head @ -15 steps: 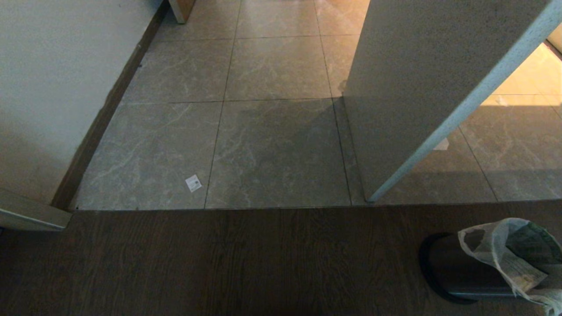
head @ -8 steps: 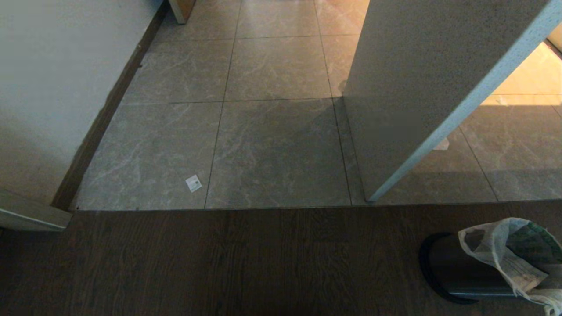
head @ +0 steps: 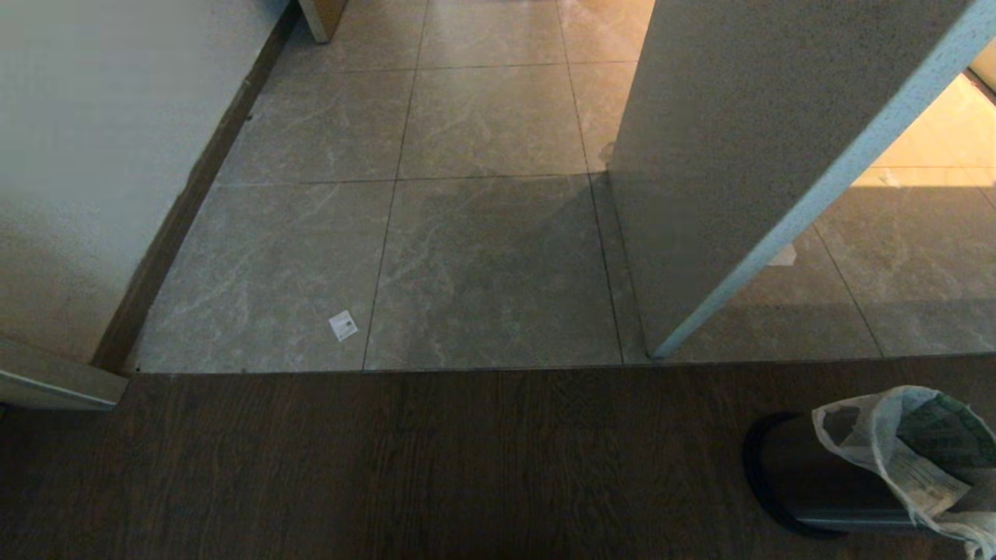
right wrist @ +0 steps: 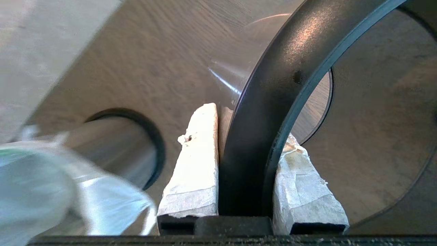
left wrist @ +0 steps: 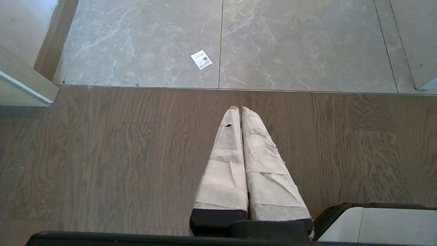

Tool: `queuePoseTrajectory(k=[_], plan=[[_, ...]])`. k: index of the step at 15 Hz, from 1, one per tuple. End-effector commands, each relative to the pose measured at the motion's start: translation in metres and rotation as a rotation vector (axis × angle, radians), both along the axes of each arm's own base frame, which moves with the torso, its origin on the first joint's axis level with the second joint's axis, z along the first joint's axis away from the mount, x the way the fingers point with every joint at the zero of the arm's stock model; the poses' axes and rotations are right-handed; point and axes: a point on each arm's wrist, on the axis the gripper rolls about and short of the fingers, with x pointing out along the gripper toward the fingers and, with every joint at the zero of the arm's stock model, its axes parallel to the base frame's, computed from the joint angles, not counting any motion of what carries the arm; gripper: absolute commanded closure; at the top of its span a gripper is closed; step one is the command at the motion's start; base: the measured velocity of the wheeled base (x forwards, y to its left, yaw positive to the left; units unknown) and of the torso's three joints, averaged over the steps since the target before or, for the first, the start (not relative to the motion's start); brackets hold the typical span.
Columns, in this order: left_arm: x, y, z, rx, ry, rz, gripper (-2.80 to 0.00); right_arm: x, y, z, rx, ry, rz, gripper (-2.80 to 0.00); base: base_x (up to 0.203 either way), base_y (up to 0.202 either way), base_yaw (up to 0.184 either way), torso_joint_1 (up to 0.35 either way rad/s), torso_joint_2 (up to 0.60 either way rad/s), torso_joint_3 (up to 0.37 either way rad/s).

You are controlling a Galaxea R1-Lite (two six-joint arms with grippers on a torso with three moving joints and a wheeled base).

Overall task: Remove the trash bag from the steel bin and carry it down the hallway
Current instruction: Place the outer trash can on the ground

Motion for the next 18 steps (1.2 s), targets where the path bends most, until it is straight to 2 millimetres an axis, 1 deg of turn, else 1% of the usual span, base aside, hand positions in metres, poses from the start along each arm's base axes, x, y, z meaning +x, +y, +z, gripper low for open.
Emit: queuePoseTrajectory(k=[1,4,7,8,10,14,16,18], plan=[[0.0,0.0,0.0,0.0,0.0,0.001,0.0,0.002,-0.012,-0.045,0.064,0.007,0.005,0.0,0.0,0.0,0.0,0.0,0.0,0.0],[0.0,0.0,0.0,0.0,0.0,0.001,0.0,0.003,-0.02,-0.077,0.046,0.036,-0.012,0.0,0.0,0.0,0.0,0.0,0.0,0.0],[0.0,0.0,0.0,0.0,0.0,0.001,0.0,0.004,-0.03,-0.109,0.036,0.132,-0.095,0.0,0.0,0.0,0.0,0.0,0.0,0.0],[0.0,0.0,0.0,0.0,0.0,0.001,0.0,0.004,-0.033,-0.115,0.018,0.172,-0.108,0.0,0.0,0.0,0.0,0.0,0.0,0.0],[0.0,0.0,0.0,0.0,0.0,0.001,0.0,0.005,-0.04,-0.113,-0.003,0.19,-0.119,0.0,0.0,0.0,0.0,0.0,0.0,0.0],[0.0,0.0,0.0,0.0,0.0,0.001,0.0,0.012,-0.036,-0.114,0.055,0.22,-0.096,0.0,0.0,0.0,0.0,0.0,0.0,0.0],[0.0,0.0,0.0,0.0,0.0,0.001,0.0,0.02,-0.034,-0.115,0.058,0.231,-0.096,0.0,0.0,0.0,0.0,0.0,0.0,0.0],[0.0,0.0,0.0,0.0,0.0,0.001,0.0,0.02,-0.035,-0.115,0.062,0.224,-0.095,0.0,0.0,0.0,0.0,0.0,0.0,0.0]])
